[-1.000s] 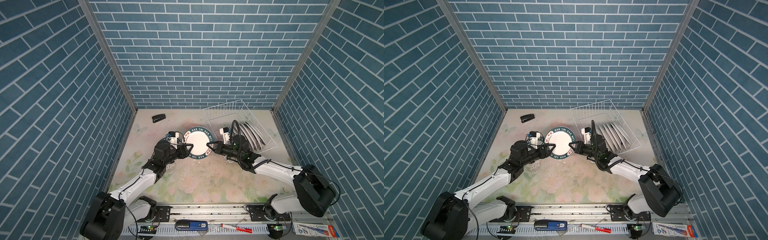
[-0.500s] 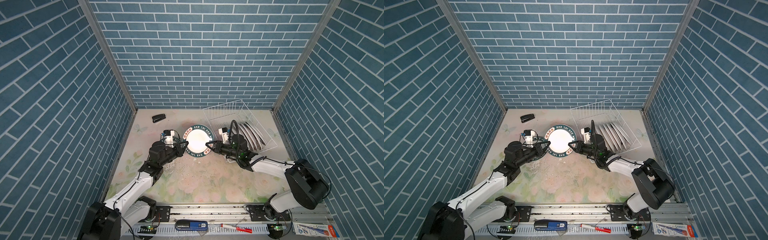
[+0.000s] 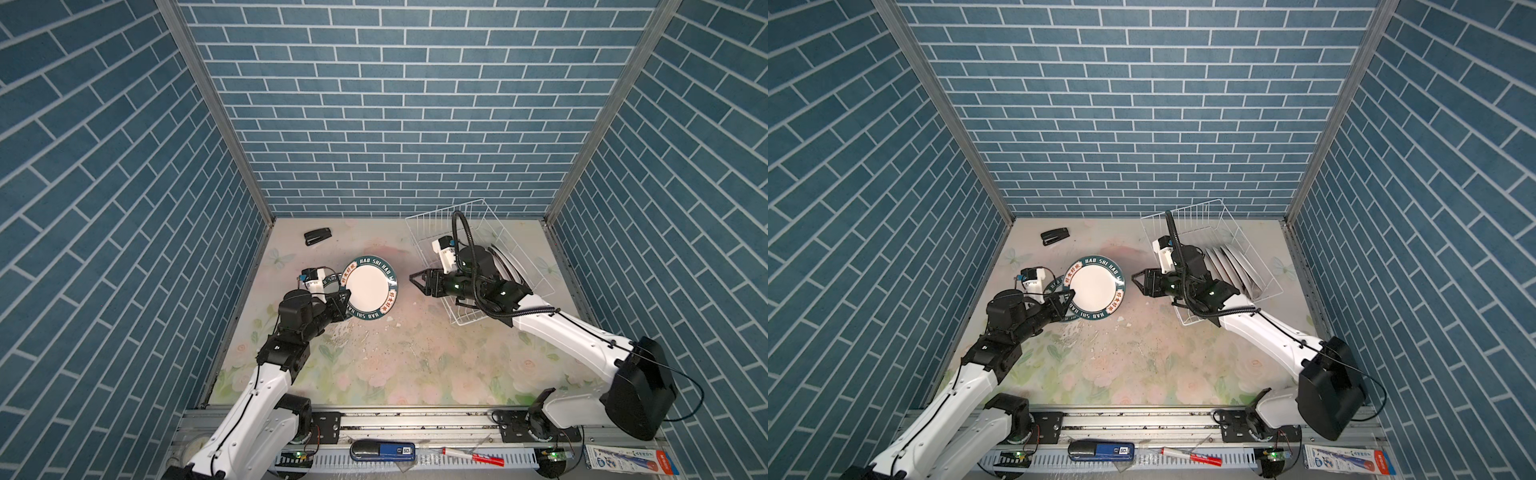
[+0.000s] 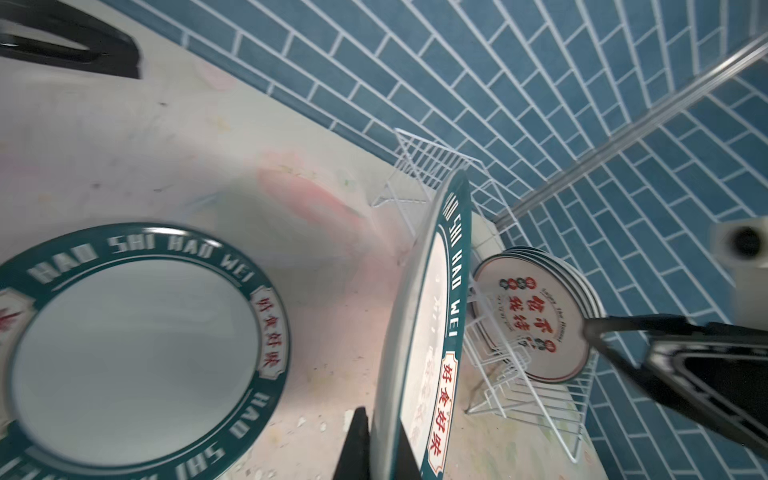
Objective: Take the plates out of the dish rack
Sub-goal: 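Lower the green-rimmed plate onto the stack with the left gripper while the right gripper withdraws, then set the green-rimmed plate flat on the stack and open the left gripper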
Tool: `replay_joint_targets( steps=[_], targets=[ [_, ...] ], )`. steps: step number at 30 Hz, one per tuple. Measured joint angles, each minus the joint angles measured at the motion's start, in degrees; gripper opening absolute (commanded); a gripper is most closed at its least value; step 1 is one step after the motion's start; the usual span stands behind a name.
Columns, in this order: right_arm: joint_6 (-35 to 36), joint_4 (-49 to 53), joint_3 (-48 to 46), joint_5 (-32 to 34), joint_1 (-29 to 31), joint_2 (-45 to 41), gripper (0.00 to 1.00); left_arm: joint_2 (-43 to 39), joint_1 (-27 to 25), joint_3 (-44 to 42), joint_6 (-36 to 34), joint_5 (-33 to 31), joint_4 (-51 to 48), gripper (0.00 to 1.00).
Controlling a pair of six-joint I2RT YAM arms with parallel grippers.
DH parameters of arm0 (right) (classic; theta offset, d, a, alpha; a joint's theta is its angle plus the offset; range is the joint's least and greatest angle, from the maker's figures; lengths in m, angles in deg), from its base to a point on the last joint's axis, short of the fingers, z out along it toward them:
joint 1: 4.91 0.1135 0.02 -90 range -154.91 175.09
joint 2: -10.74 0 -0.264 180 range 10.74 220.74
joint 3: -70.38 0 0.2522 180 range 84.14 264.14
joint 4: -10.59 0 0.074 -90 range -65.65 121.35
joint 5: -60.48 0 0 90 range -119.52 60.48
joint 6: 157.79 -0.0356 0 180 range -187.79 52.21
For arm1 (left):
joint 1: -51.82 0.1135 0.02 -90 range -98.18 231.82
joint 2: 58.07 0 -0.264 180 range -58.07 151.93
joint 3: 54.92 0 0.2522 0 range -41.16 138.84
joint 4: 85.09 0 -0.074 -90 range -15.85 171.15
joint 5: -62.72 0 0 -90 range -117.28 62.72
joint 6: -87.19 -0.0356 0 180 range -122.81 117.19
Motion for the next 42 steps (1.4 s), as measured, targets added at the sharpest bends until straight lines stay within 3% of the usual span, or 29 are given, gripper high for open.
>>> replay_joint_targets(
  steps=[4,9,15,28,33,42],
  targets=[
    [7.4,10.1,4.8,12.1,3.2,-1.3,0.58,0.1,6.5,0.5,0.3,-0.8,-5.4,0.0],
    [11.4,19.4,5.2,27.6,4.9,-1.3,0.58,4.0,13.9,0.5,1.9,0.6,-7.4,0.0],
    [12.9,24.5,5.2,38.1,5.6,-1.3,0.58,10.0,17.9,0.5,3.6,2.8,-6.3,0.0],
    [14.2,26.4,5.2,41.6,6.0,-0.9,0.58,18.4,20.3,0.6,5.3,5.3,-0.6,0.01],
    [14.2,26.4,5.2,41.1,6.1,-0.5,0.58,20.3,20.7,1.0,5.4,5.9,0.5,0.17],
    [14.2,26.0,5.0,39.7,6.1,0.2,0.58,21.1,20.7,1.9,2.9,5.2,-3.4,0.32]
  ],
)
